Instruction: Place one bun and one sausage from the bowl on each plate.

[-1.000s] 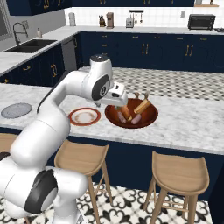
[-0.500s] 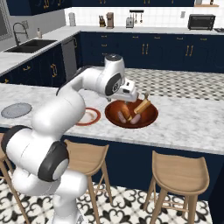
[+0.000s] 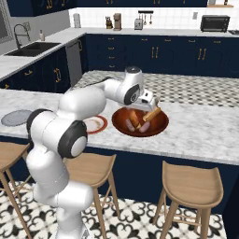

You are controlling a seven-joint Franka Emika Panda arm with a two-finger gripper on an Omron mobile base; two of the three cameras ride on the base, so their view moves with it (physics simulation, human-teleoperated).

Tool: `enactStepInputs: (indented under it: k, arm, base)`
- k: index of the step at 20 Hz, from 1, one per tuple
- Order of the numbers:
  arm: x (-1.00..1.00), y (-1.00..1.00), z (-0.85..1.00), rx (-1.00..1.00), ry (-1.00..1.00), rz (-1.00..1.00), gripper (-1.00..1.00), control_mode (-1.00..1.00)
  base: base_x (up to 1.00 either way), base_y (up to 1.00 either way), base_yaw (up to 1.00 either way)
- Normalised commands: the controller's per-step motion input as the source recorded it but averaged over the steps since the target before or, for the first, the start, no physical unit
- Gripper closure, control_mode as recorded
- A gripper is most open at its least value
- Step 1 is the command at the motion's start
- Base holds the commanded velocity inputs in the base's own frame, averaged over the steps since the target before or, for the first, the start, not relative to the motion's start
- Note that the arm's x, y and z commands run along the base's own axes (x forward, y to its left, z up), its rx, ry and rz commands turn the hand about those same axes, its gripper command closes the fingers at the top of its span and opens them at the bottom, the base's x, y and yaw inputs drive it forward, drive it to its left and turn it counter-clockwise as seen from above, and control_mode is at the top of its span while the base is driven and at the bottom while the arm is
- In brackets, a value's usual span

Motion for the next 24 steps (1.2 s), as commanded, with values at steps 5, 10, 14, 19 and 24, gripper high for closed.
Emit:
enactStepInputs:
  k: [5, 10, 14, 19, 24]
  arm:
    - [0.4, -0.14, -0.49, -0.08, -0.06, -0.15, -1.0, -1.0]
    - [0.66, -0.03, -0.25, 0.0, -0.06, -0.01, -1.0, -1.0]
    - [0.65, -0.16, -0.07, 0.03, 0.0, 0.0, -1.0, -1.0]
    - [0.77, -0.27, -0.06, 0.06, 0.0, 0.0, -1.0, -1.0]
    - [0.64, -0.25, -0.36, 0.02, 0.0, 0.0, -1.0, -1.0]
  base:
    - [0.0, 0.0, 0.0]
    - [0.0, 0.0, 0.0]
    - [0.0, 0.0, 0.0]
    - [0.0, 0.0, 0.0]
    - [0.0, 0.0, 0.0]
